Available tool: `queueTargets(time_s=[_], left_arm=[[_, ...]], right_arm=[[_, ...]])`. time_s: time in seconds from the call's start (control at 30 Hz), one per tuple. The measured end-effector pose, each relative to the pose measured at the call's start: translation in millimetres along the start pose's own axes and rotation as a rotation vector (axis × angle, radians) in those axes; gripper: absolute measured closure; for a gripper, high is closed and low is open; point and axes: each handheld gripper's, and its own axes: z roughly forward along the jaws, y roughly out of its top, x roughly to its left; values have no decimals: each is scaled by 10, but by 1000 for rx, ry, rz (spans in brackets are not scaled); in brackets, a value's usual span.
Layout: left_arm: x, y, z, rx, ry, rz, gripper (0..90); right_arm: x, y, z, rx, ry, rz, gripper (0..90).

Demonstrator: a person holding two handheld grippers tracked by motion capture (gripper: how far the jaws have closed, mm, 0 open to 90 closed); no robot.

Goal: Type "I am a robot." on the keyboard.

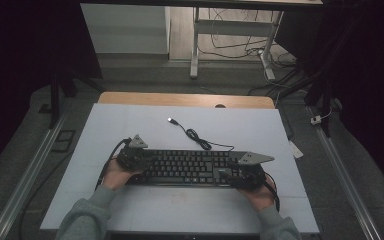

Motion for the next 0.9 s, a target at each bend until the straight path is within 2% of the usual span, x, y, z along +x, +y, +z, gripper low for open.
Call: queueTargets(time_s=[0.23,0.43,0.9], left_arm=[[-19,-1,79,24,-9,9,884],[-31,-4,140,46,-6,15,889],[-29,-27,193,59,-1,10,889]], right_arm=[[5,0,1,0,0,-2,491],[1,-1,1,1,-1,-1,491],[0,-4,3,4,-2,-1,491]])
